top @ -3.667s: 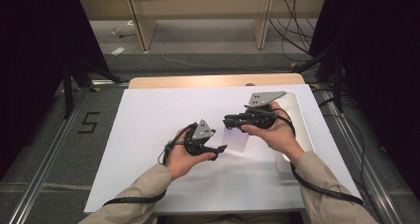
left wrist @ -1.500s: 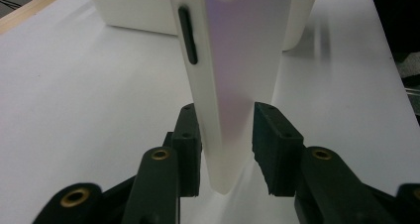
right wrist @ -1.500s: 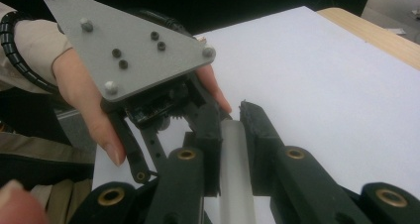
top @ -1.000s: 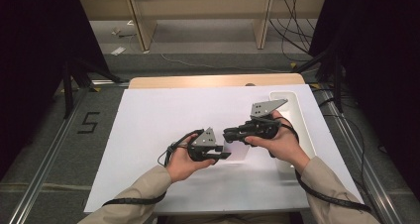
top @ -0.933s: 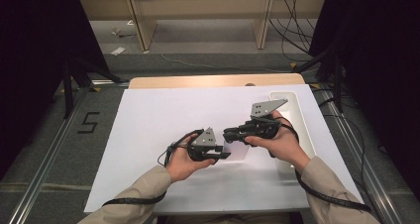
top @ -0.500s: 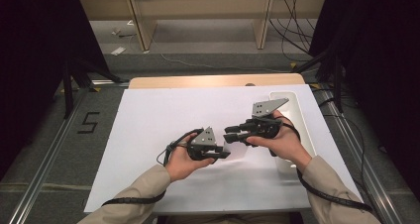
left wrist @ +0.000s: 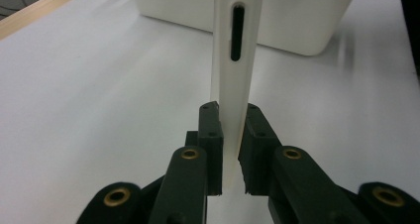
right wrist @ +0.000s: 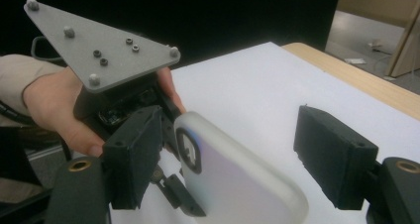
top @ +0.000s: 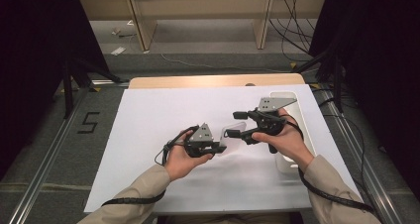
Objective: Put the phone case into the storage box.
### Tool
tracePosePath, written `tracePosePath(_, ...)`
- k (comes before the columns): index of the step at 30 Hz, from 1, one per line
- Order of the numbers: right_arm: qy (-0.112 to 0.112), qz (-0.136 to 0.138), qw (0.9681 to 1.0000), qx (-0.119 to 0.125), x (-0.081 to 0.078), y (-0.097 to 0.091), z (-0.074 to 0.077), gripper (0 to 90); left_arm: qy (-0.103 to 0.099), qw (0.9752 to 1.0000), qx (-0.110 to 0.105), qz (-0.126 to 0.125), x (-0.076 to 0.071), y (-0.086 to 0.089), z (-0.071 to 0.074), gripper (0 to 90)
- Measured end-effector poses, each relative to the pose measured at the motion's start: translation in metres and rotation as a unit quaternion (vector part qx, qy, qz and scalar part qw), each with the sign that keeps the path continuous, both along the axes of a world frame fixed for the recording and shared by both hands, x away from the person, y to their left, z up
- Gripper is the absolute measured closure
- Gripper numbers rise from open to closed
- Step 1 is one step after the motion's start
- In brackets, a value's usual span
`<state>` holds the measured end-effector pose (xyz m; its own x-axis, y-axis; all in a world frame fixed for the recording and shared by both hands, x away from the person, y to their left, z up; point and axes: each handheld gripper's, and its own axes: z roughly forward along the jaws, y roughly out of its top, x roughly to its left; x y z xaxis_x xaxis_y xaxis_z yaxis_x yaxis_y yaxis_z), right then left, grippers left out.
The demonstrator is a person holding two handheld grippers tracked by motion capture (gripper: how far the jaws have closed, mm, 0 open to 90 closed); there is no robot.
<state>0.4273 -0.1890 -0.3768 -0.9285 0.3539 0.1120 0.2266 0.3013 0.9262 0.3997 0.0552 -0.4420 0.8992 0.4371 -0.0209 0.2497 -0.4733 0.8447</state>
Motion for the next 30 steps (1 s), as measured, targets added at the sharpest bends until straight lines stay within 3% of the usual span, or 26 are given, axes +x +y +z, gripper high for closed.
tracePosePath(10, -0.005, -0.065, 0.9973, 0.035, 0.003, -0.008, -0.002, 18.9, 0.004, 0.9981, -0.009, 0.061, 0.004, 0.007, 0.001, 80.7)
tracePosePath(18, -0.014, -0.101, 0.9944, 0.027, 0.001, -0.006, -0.007, 13.9, 0.005, 0.9947, -0.024, 0.1, 0.007, 0.012, 0.002, 80.6)
tracePosePath(23, -0.013, -0.114, 0.9929, 0.029, -0.001, -0.002, -0.012, 5.0, 0.004, 0.9925, -0.03, 0.119, 0.008, 0.014, 0.003, 80.6)
tracePosePath(30, -0.018, -0.125, 0.9917, 0.025, -0.004, 0.005, -0.017, 2.5, 0.008, 0.991, -0.036, 0.128, 0.009, 0.012, 0.004, 80.6)
